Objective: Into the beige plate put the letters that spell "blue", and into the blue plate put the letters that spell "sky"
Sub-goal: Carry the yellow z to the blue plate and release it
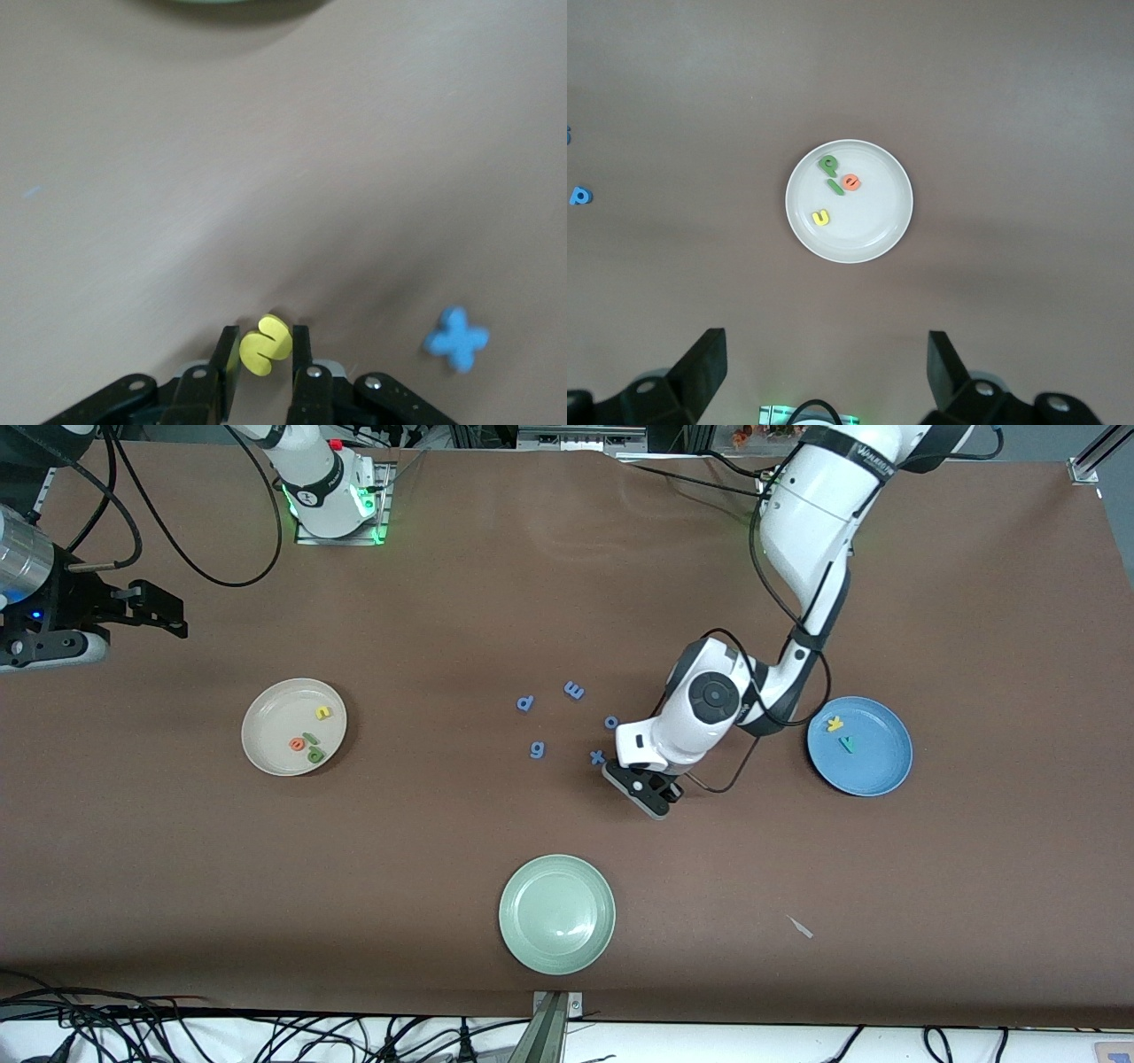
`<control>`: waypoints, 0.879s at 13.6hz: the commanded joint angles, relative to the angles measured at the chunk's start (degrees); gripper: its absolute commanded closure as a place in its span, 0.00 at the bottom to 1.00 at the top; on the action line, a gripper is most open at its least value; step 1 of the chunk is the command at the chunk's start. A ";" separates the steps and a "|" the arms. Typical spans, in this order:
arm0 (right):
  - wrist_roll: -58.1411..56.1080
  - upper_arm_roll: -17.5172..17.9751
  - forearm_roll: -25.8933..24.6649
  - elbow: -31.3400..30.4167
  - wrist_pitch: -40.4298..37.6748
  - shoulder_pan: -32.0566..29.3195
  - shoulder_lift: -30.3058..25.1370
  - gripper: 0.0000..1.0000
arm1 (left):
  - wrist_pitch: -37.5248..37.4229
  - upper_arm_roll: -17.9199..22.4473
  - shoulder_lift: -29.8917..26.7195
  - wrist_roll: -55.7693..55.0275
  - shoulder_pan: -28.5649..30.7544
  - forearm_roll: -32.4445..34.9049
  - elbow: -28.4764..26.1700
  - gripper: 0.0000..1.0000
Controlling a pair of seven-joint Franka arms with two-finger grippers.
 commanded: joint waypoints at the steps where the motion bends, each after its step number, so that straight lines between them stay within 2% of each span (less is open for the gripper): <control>1: 0.72 0.74 -0.19 0.27 0.10 -0.64 -0.09 0.00 | -8.79 -0.82 -12.15 1.93 8.05 1.05 -10.01 0.93; 4: 0.72 0.74 -0.19 0.27 0.02 -0.64 -0.09 0.00 | -9.07 -0.82 -23.59 11.66 18.15 1.75 -24.42 0.93; 6: 0.72 0.74 -0.19 0.27 0.02 -0.64 -0.09 0.00 | -9.07 -0.64 -26.95 20.44 25.10 1.75 -30.50 0.92; 7: 0.64 0.74 -0.19 0.27 0.02 -0.73 -0.09 0.00 | -9.07 -0.38 -27.05 23.96 27.39 1.93 -31.31 0.92; 8: 0.64 0.74 -0.19 0.27 0.02 -0.64 -0.09 0.00 | -9.07 0.41 -26.61 25.83 28.46 3.15 -31.67 0.85; 9: 0.72 0.74 -0.19 0.27 0.02 -0.64 -0.09 0.00 | -9.07 1.46 -26.43 25.93 29.08 4.72 -31.76 0.83; 10: 0.64 0.74 -0.19 0.27 0.02 -0.64 -0.09 0.00 | -8.90 1.90 -26.00 25.93 29.43 5.52 -31.76 0.54; 11: 0.64 0.74 -0.19 0.27 0.02 -0.64 -0.09 0.00 | -8.90 1.91 -25.99 25.32 29.44 5.53 -31.76 0.01; 12: 0.64 0.74 -0.19 0.27 0.02 -0.64 -0.09 0.00 | -8.99 1.91 -26.34 25.23 29.70 5.53 -31.76 0.00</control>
